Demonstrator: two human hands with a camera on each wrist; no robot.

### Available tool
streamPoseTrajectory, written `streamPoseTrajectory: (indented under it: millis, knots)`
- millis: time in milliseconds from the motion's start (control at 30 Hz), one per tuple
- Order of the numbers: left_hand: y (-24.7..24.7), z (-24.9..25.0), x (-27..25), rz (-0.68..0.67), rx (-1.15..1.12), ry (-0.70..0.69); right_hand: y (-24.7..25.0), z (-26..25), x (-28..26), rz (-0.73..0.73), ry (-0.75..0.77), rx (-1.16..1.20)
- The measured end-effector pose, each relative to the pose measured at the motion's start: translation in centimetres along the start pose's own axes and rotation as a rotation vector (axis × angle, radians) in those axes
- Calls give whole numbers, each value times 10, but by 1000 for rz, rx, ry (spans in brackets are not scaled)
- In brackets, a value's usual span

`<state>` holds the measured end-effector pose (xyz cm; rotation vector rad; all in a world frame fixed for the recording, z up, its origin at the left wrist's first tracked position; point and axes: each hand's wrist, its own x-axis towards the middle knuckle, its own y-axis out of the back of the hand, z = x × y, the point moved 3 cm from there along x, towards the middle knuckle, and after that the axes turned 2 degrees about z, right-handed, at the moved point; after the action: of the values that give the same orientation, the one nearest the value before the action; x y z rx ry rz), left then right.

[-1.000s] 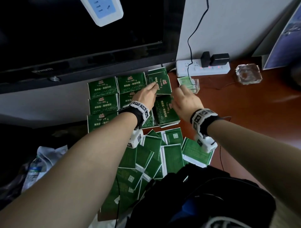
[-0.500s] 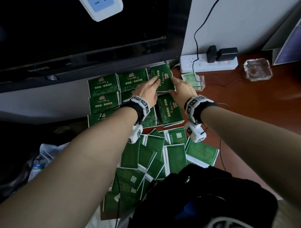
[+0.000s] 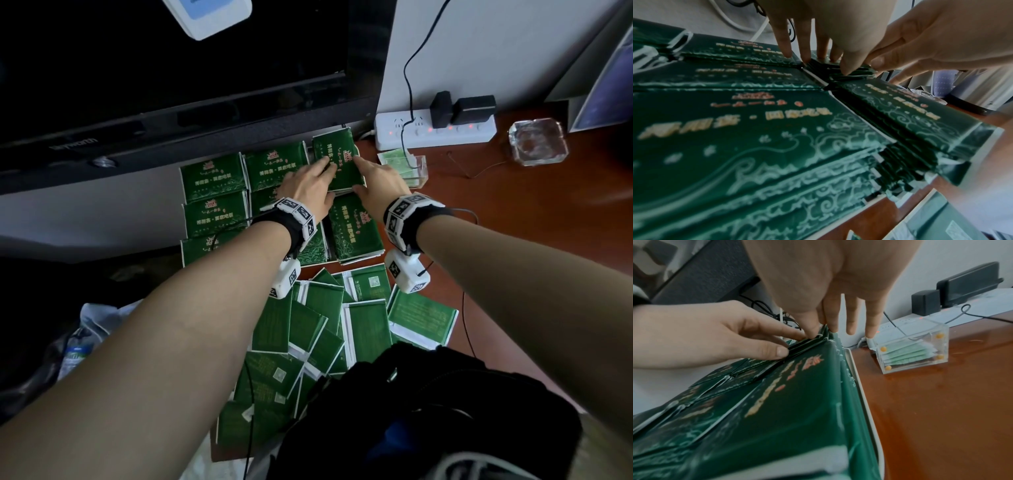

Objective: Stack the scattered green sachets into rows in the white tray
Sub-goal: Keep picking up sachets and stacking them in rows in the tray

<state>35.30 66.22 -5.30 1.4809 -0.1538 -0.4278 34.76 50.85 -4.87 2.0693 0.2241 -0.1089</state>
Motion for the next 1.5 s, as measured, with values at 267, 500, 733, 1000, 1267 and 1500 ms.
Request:
streamPoseTrajectory:
  millis: [267,500,733,1000,1267,1500]
  knots:
    - [4,4,-7,36,-21,25,7,1,-11,8,2,5]
    - [13,24,-54,80,-93,42,18,21,-58,-11,-97,-49]
    - [7,58,-121,100,-121,7,10,53,-136,-31,-157,-155]
    - [-48,93,-193,-40,-79,-162,-26,86,-215,-136,-279,-170]
    - [-77,129,-201,-253,128,-467,-46,115,-258,-132,-344,-136]
    - [-88,163,-170,-390,289,-545,-49,110,-234,-192,-318,-165]
